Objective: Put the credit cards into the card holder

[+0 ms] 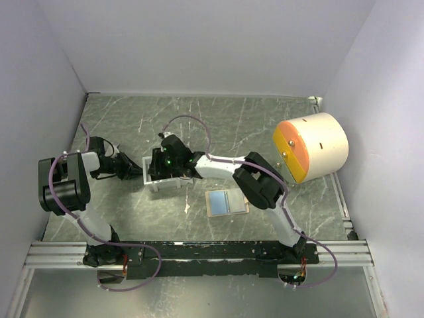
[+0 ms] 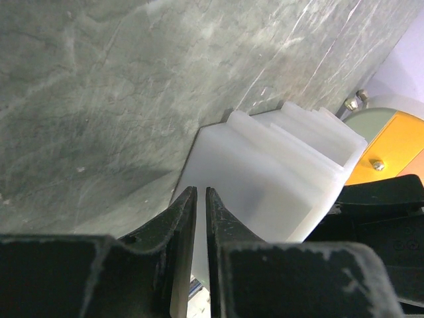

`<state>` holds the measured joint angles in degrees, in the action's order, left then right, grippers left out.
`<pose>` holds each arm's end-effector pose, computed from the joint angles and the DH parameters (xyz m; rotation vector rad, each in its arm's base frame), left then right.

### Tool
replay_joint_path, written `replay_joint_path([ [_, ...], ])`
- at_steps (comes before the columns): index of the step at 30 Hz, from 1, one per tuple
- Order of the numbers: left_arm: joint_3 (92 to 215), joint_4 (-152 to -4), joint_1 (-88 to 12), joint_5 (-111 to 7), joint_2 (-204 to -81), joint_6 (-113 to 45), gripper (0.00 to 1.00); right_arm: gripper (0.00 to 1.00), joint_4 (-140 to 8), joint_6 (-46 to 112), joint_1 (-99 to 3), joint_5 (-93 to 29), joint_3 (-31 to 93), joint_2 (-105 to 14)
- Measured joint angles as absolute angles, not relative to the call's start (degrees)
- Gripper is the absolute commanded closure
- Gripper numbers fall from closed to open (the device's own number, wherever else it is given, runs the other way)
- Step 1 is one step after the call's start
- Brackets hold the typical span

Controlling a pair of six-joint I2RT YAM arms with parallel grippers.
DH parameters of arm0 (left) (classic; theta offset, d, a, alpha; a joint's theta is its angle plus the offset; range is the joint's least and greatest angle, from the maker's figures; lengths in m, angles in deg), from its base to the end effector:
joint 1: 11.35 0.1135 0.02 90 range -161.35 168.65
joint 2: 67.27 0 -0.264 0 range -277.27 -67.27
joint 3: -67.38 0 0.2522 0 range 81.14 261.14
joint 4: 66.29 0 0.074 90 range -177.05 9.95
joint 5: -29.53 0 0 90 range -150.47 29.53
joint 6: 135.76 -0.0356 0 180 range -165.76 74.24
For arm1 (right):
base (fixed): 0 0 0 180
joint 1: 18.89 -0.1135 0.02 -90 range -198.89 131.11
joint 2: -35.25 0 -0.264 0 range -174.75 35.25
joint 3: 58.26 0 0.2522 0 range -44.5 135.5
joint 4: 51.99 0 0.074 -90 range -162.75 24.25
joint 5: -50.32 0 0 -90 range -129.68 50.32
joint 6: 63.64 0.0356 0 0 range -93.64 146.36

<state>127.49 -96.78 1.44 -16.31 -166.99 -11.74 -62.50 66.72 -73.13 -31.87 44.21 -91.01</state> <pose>0.2910 0.0406 0.1193 -0.9012 2.5686 -1.1703 0.2866 0.4063 0.1631 -0.3720 2.3473 1.0322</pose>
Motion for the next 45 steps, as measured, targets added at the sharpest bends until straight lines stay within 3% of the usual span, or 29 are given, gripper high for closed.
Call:
replay_joint_path([
  [16, 127.53, -96.83, 1.23, -16.33, -167.25, -11.8, 0.78, 0.85, -52.93, 72.42, -71.51, -26.53, 36.56, -87.81],
  [34, 127.71, -97.9, 1.07, -17.01, -167.25, -12.35, 0.78, 0.87, -54.22, 72.8, -70.9, -30.07, 32.93, -83.97],
  [41, 129.85, -102.01, 0.81, -22.56, -164.24, -13.03, 0.78, 0.87, -54.05, 72.97, -70.33, -30.01, 30.99, -82.33],
  [45, 131.58, -103.95, 0.81, -26.32, -159.91, -13.46, 0.77, 1.0, -54.22, 72.75, -70.09, -30.49, 30.81, -80.36],
])
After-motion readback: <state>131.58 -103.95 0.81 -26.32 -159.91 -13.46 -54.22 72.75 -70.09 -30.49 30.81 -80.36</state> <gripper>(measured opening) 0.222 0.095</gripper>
